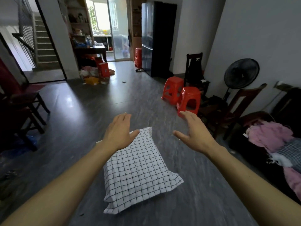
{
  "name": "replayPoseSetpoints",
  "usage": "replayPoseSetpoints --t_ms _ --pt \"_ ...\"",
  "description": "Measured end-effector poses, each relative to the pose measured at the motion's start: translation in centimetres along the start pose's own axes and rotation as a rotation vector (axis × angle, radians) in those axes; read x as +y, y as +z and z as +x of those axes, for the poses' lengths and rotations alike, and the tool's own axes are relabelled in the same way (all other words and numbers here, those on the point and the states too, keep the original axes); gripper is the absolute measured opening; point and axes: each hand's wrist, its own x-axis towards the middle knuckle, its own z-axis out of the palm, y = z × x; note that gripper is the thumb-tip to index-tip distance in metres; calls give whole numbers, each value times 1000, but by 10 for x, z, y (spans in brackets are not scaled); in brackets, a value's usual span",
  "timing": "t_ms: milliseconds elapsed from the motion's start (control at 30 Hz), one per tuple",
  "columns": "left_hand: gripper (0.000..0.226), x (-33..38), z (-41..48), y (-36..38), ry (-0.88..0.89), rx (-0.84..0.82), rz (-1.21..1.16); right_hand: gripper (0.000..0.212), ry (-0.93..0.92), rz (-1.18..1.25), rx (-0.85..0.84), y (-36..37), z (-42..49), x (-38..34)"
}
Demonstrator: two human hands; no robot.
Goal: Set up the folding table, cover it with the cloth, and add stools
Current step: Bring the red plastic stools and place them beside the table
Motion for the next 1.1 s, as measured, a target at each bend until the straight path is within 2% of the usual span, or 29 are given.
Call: replayPoseSetpoints --t_ms 367,733,933,1100 --pt "72 142 72 51 190 -142 -12 85 152 -49 45 -55 -14 125" --pt "73 280 173 122 243 -180 6 80 210 -31 59 -107 18 275" --pt "73 320 247 162 272 -195 -39 83 268 -40 38 -113 66 346" --pt "76 335 331 210 295 -189 -65 84 260 -55 31 -105 140 398"
